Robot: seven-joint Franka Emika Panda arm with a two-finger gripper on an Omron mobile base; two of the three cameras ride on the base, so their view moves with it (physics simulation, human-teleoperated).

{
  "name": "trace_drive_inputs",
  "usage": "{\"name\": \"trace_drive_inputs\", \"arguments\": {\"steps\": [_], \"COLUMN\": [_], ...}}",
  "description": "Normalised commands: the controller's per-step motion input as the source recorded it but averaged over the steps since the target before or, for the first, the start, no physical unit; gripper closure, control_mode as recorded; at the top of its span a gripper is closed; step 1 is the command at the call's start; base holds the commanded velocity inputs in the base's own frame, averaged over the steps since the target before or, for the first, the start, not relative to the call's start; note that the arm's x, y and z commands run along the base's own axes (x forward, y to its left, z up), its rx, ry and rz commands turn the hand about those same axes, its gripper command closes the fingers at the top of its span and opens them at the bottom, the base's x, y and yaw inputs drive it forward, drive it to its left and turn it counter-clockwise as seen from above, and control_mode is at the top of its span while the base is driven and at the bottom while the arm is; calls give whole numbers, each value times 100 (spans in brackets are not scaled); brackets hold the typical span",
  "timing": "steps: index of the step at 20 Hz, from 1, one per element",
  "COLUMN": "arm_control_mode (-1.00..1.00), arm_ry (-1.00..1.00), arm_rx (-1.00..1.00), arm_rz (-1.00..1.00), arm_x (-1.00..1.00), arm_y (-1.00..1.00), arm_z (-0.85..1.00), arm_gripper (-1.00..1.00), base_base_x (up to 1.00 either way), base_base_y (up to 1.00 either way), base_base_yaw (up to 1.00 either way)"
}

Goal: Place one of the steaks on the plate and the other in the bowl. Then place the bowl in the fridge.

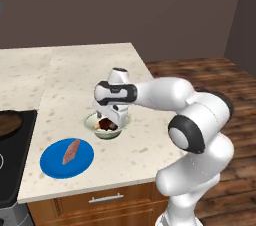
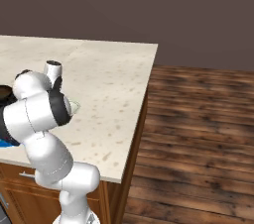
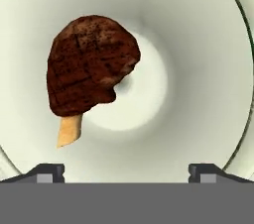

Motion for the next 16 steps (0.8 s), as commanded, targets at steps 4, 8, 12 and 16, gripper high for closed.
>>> {"name": "trace_drive_inputs", "arguments": {"steps": [4,8,12,16], "arm_control_mode": [-100,-100,-100,-100], "arm_ry": [-3,-14,-21,-16], "arm_rx": [0,0,4,9], "arm_rz": [0,0,0,0], "arm_x": [-59,-96,-100,-100], "arm_y": [-35,-66,-79,-67], "arm_z": [85,49,19,4], "arm_gripper": [-100,-100,-100,-100], "base_base_x": [0,0,0,0], "base_base_y": [0,0,0,0], "base_base_yaw": [0,0,0,0]}}
